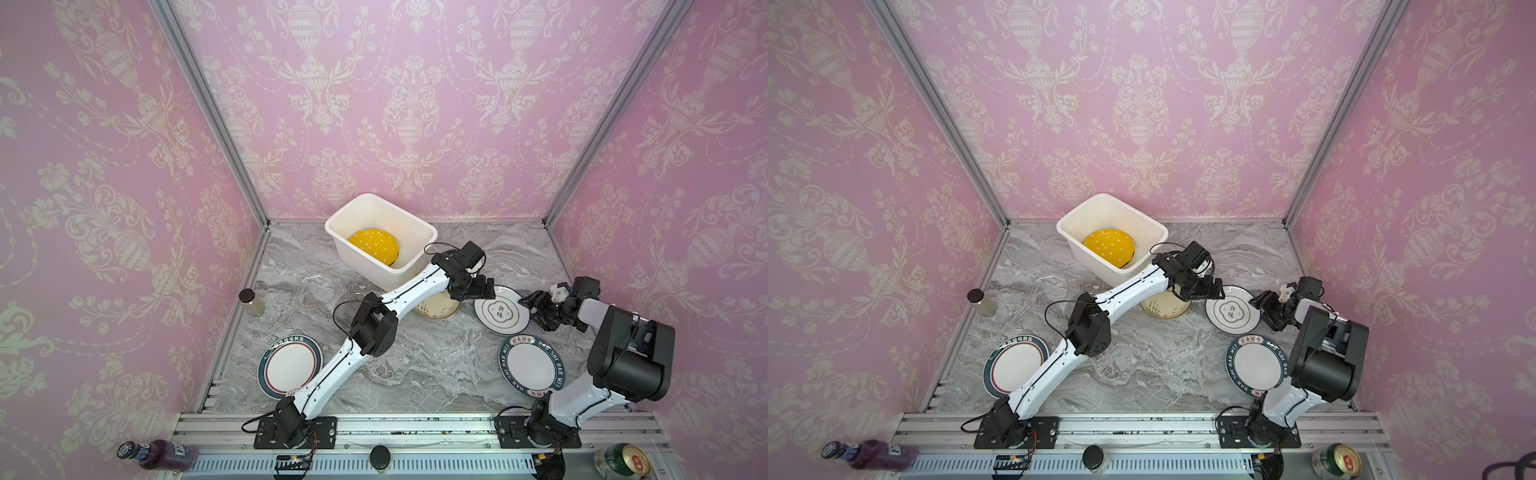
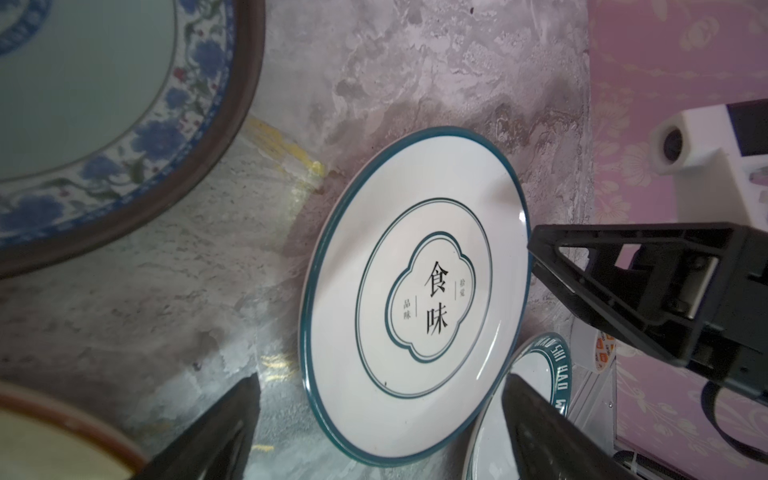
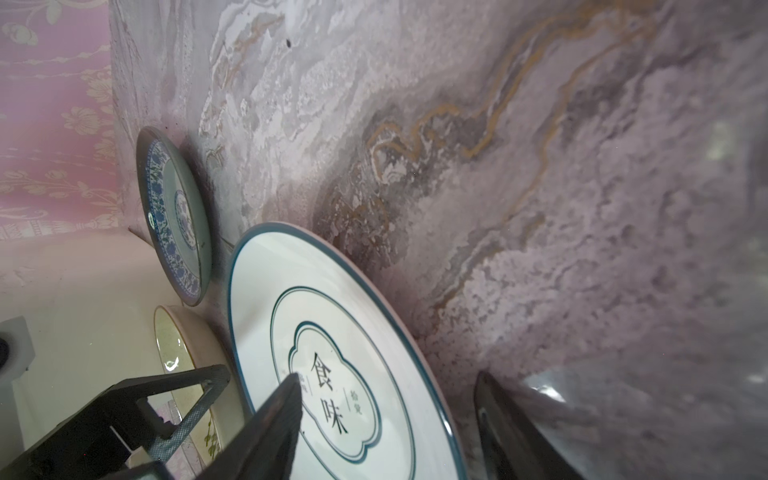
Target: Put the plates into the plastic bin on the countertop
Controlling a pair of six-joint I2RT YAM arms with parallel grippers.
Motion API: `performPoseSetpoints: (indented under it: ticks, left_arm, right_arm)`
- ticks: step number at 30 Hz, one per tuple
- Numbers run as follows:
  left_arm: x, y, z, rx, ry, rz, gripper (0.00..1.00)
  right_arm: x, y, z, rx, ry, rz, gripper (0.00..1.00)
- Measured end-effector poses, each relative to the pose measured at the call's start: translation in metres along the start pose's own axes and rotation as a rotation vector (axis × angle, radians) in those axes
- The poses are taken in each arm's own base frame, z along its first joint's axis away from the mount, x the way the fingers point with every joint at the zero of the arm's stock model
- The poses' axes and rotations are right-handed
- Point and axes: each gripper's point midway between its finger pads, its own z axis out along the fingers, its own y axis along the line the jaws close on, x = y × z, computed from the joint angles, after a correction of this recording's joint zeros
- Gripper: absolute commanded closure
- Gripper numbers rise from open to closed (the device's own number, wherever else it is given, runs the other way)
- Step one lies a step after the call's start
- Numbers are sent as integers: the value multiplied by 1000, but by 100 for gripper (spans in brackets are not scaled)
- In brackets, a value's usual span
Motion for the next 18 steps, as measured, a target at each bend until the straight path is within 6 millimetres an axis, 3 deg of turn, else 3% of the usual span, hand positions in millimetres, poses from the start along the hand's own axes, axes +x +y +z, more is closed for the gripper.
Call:
performPoseSetpoints:
  ticks: [18]
  left_arm:
    - [-5,-2,14,58,-4,-39,17]
  right_arm:
    - [-2,5,6,-83,-23,24,49]
